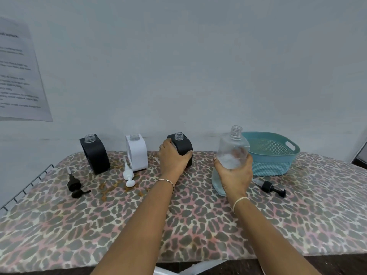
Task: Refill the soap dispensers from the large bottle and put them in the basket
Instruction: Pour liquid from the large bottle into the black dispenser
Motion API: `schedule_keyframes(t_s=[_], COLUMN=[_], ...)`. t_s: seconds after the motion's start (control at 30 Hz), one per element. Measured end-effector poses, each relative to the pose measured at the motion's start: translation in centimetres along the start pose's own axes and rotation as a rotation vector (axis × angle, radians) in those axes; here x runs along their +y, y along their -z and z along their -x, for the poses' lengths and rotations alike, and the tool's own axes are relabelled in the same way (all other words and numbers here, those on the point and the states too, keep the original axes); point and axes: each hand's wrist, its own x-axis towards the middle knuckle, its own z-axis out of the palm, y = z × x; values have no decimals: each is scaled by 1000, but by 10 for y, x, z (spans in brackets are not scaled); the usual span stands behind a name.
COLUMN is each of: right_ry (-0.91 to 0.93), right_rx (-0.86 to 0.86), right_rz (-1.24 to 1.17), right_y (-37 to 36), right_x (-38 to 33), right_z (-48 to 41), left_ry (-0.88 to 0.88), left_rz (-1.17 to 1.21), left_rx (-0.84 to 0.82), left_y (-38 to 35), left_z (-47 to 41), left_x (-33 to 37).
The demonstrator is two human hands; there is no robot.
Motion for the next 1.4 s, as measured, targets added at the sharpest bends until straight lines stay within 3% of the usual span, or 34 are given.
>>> schedule_keyframes(t_s=[0.47, 0.87, 1.13, 1.4], right_ry=[54, 30, -5, 178], right_rx=[24, -12, -37, -166], right_rz=[66, 70, 52, 226], right_y=[-3, 1, 6, 29], right_x=[8, 3, -2, -10], right_z=[-1, 2, -1, -6], left_ry=[152, -98, -156, -149], left_rz=[-114, 58, 164, 183], left_rx=[12, -83, -98, -125], left_y=[-33, -5, 5, 8], left_z=[-2, 49, 80, 83], left_x=[14, 12, 11, 13])
